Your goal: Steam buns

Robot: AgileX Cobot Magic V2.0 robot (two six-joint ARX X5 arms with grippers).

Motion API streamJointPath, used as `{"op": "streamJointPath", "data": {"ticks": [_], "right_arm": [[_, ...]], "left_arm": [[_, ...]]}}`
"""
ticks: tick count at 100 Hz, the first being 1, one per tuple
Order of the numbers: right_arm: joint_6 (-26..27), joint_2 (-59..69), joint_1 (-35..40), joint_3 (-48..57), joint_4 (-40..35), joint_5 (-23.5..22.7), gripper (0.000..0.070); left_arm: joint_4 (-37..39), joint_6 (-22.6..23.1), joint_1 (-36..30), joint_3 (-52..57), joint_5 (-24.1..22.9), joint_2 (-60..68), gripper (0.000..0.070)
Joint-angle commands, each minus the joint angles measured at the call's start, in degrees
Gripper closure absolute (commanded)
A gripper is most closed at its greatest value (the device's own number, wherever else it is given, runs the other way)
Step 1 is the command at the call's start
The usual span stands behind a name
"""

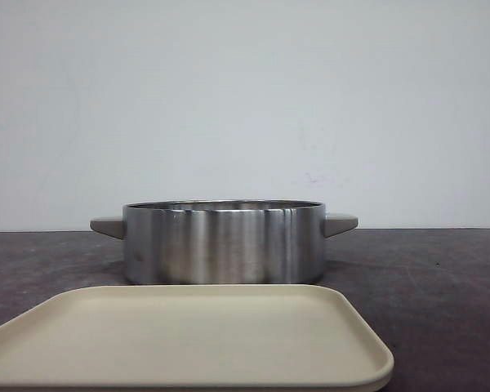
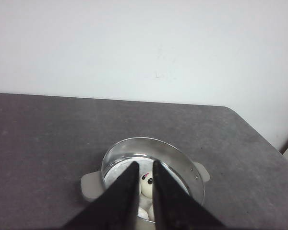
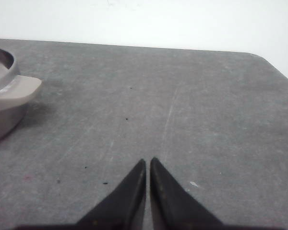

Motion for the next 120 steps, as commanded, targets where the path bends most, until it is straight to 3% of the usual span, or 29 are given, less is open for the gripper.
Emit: {"op": "streamJointPath", "data": {"ticks": [1,58,85,98,120], "right_arm": [[-0.42,-0.09,-0.04,-0.2,0.66,-0.09,0.0693],[-0.42,-0.09,-0.04,-0.2,0.61,-0.09,0.0693],[-0.42,-0.09,-0.04,-0.2,0.61,-0.09,0.0693],[-0.42,-0.09,-0.04,-0.2,0.61,-0.09,0.0693],[-0.42,-0.09,-0.04,-0.2,0.61,-0.09,0.0693]], "left_arm": [[0.7,-0.17,-0.22,0.59,-0.35,0.09,0.07],[0.66,0.0,-0.22,0.59,-0.35,0.09,0.07],[1.29,12.02,1.92,-2.91,-1.75,-0.02,0.07],[8.81,17.07,7.37,-13.0,-1.03,-2.29,0.07],[29.62,16.33,16.68,-35.69,-0.24,-11.28,0.07]]}}
